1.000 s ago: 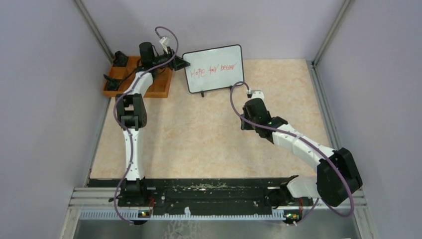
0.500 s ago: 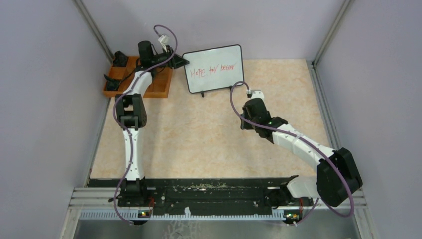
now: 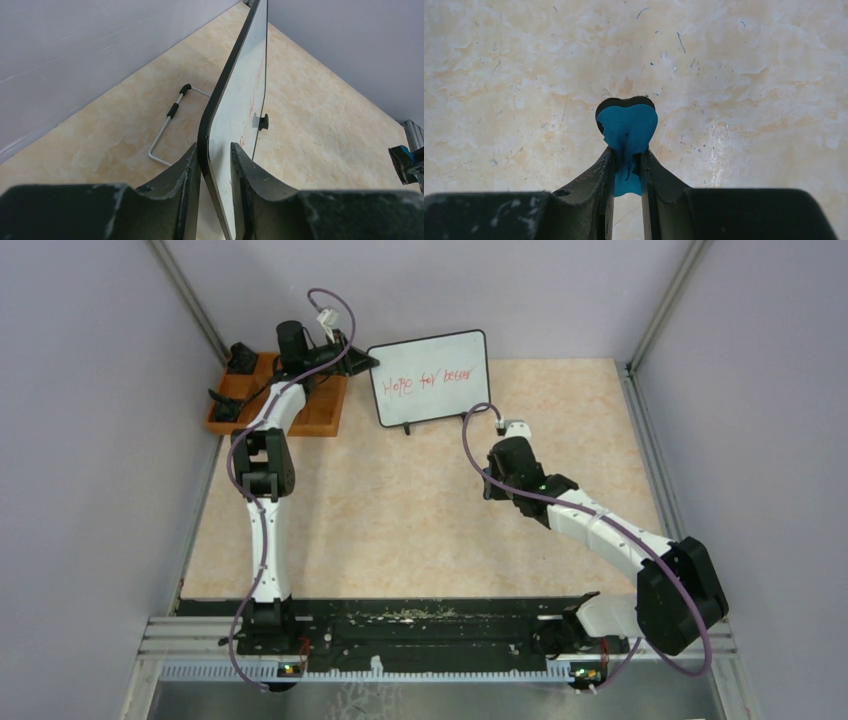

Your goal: Erase the whiteboard

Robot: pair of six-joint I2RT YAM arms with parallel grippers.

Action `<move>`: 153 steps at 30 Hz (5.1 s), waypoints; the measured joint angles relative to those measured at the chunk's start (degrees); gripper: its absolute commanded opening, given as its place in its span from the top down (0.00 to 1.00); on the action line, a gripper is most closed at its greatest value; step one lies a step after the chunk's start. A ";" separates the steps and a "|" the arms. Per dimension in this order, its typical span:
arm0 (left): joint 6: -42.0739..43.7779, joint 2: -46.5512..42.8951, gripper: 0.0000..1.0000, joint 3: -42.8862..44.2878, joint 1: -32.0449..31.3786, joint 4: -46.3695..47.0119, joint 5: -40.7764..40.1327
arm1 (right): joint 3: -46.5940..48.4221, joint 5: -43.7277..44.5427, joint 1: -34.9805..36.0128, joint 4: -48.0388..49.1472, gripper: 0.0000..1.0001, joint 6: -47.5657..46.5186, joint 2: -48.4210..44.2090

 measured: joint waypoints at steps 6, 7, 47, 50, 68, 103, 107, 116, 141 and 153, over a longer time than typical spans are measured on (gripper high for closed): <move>0.00 0.02 0.71 0.00 0.00 -0.02 0.00 | 0.00 0.00 0.00 0.00 1.00 0.00 0.00; 0.02 0.02 0.72 0.00 0.00 -0.02 0.00 | 0.00 0.00 0.00 0.02 1.00 0.00 0.00; 1.57 0.28 1.00 0.22 0.00 -1.09 0.42 | 29.86 -4.72 0.07 24.13 1.00 -17.05 35.52; 1.60 0.28 1.00 0.22 0.00 -1.14 0.37 | 31.23 -3.89 0.42 27.47 1.00 -18.56 38.47; 2.89 0.17 1.00 0.17 0.00 -1.77 0.13 | 50.01 -0.50 1.55 29.86 1.00 -22.10 52.76; 5.27 -0.76 1.00 -0.46 0.09 -4.44 -0.85 | 70.51 -0.22 7.23 24.87 1.00 -24.09 66.93; 5.75 -0.83 1.00 -0.46 0.07 -4.90 -1.03 | 70.23 -0.17 7.04 25.31 1.00 -24.00 66.93; 6.12 -0.87 1.00 -0.46 0.00 -5.57 -1.55 | 65.57 -0.92 5.38 28.94 1.00 -22.91 65.18; 7.82 -1.31 1.00 -0.09 -0.17 -7.58 -1.75 | 58.10 1.03 -6.93 30.53 1.00 -24.98 59.49; 9.14 -1.90 1.00 -0.09 -0.22 -9.68 -1.60 | 56.83 2.47 -9.90 31.28 1.00 -26.82 59.25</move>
